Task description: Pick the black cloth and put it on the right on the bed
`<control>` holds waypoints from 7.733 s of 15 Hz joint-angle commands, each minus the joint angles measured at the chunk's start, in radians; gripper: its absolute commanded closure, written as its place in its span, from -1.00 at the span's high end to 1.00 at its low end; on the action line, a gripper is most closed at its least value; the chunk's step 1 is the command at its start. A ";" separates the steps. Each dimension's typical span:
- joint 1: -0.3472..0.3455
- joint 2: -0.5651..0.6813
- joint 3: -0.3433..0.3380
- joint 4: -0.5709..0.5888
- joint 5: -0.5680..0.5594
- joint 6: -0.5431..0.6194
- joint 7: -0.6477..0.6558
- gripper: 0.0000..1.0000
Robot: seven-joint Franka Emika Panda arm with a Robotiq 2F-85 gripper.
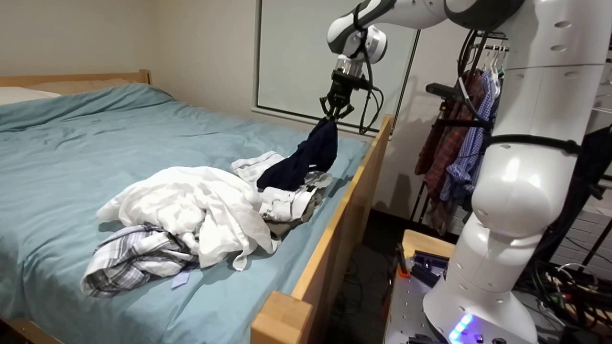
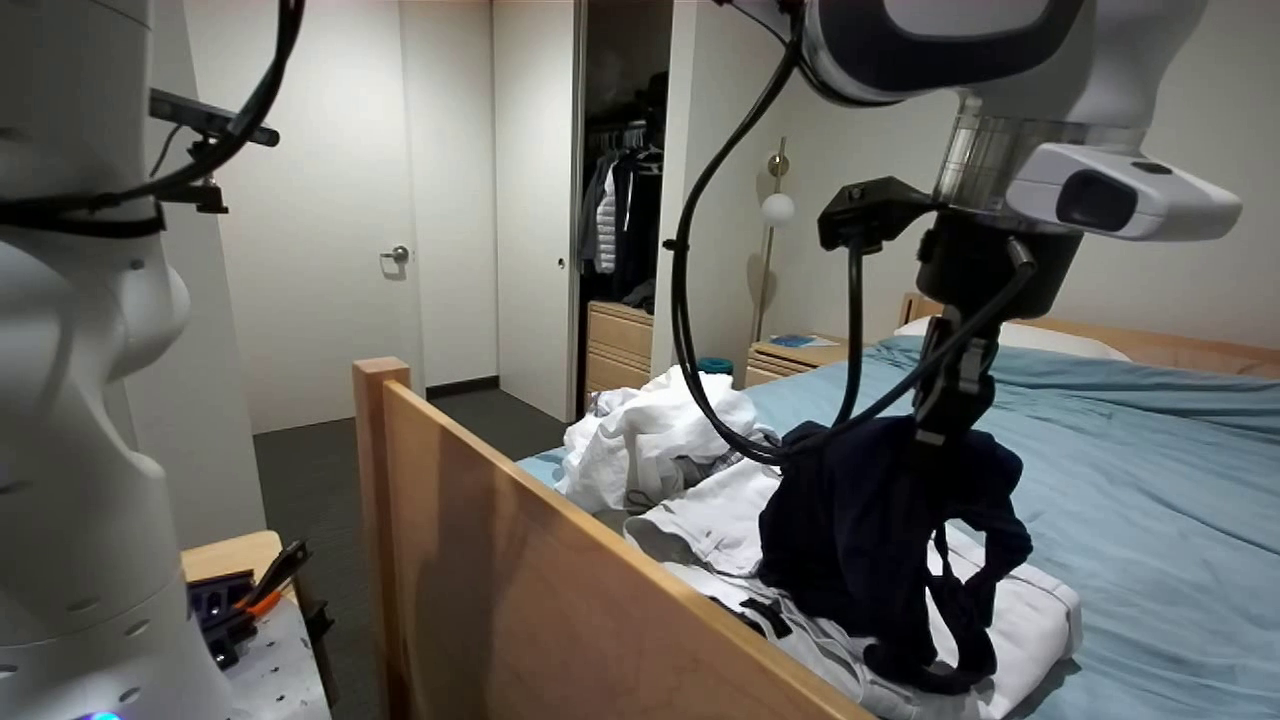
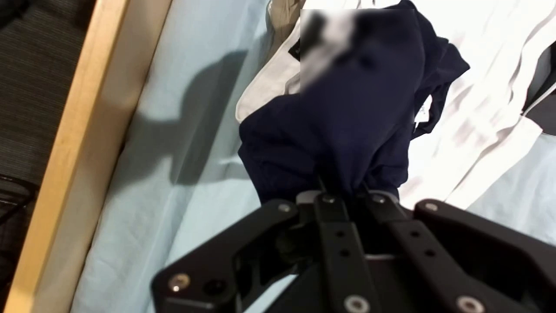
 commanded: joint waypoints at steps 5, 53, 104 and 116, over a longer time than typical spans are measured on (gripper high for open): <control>-0.069 0.153 -0.044 0.280 0.040 -0.181 0.106 -0.84; -0.396 0.441 0.191 1.338 0.257 -0.232 1.002 -0.83; -0.196 0.809 0.364 1.418 -0.044 0.212 1.045 0.13; -0.320 0.742 0.473 1.463 0.074 0.007 0.739 1.00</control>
